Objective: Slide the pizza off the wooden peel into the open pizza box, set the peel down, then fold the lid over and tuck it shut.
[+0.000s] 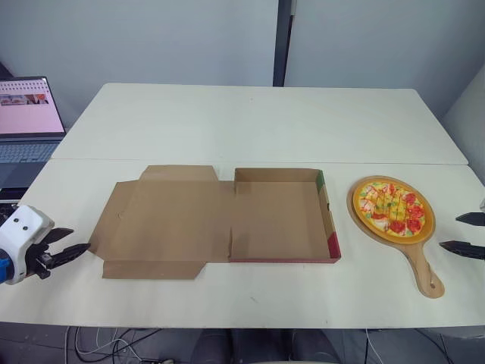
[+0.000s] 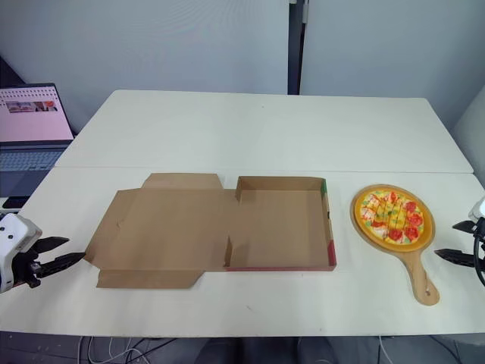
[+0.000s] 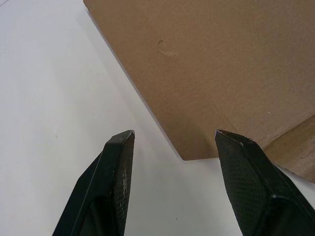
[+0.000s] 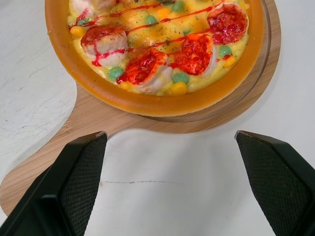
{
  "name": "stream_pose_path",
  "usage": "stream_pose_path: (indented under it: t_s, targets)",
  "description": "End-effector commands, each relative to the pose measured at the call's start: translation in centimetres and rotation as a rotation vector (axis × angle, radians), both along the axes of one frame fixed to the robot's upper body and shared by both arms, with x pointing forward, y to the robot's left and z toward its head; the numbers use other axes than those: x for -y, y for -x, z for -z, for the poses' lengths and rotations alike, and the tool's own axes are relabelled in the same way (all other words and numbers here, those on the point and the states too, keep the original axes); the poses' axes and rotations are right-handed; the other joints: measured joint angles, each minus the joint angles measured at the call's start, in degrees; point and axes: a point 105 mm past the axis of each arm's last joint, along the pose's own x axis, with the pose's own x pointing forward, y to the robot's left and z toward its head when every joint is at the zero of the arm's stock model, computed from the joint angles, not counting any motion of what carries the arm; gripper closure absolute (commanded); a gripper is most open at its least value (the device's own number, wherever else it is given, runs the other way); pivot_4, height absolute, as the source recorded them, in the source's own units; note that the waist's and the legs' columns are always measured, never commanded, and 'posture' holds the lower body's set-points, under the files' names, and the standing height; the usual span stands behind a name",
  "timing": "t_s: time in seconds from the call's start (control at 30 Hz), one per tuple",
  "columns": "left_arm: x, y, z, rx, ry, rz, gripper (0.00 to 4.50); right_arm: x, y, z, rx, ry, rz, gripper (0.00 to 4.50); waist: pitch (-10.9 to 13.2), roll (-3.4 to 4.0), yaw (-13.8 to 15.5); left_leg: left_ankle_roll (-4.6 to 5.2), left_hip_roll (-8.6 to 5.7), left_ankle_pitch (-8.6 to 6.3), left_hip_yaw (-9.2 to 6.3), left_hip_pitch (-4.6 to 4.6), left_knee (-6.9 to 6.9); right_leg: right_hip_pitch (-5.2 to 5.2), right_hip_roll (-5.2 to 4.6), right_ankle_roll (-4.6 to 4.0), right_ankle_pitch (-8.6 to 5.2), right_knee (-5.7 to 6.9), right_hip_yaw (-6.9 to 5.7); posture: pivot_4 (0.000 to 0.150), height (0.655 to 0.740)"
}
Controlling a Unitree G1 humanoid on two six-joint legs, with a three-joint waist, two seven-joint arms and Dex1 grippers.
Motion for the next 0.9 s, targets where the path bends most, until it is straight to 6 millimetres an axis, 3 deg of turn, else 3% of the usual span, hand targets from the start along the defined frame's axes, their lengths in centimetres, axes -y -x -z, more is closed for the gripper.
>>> stream_pose_path:
  t_s: [0.03, 0.2, 0.37, 0.77, 0.9]
  targets:
    - [0.1, -0.7, -1.1, 0.045, -0.018, 0.012, 1.82, 0.1, -1.0, -1.4, 0.097, 0.024, -0.007, 0.00, 0.00, 0.00, 0.00, 0.00, 0.00, 0.00, 0.00, 0.00, 0.00, 0.00, 0.00, 0.00, 0.00, 0.00, 0.00, 0.150, 0.7368]
    - [0.4, -1.9, -1.6, 0.103, 0.000, 0.031, 1.82, 0.4, -2.6, -2.0, 0.239, 0.062, -0.013, 0.00, 0.01, -0.01, 0.00, 0.00, -0.02, 0.00, 0.03, 0.00, 0.14, 0.01, 0.03, 0.00, 0.00, 0.09, 0.00, 0.150, 0.7368]
    - [0.9, -2.4, -1.9, 0.119, 0.071, 0.058, 1.82, 0.3, -2.2, -1.3, 0.234, 0.054, -0.037, 0.00, 0.01, -0.03, 0.02, 0.01, -0.02, 0.00, 0.10, -0.02, 0.13, 0.00, 0.03, 0.00, 0.00, 0.10, 0.00, 0.150, 0.7368]
    - [1.1, -2.3, -1.0, 0.084, 0.044, 0.070, 1.82, -0.4, -1.6, -1.4, 0.230, -0.002, -0.052, 0.00, 0.02, -0.02, -0.03, 0.00, -0.01, 0.00, 0.05, -0.01, 0.16, 0.00, 0.04, 0.00, 0.00, 0.13, 0.04, 0.150, 0.7368]
    - [1.4, -1.8, -1.2, 0.057, 0.124, 0.077, 0.94, -0.4, -1.5, -1.8, 0.227, -0.024, -0.023, 0.00, 0.02, -0.02, -0.02, 0.01, 0.00, 0.00, 0.02, -0.01, 0.16, 0.00, 0.04, 0.00, 0.00, 0.14, 0.02, 0.150, 0.7368]
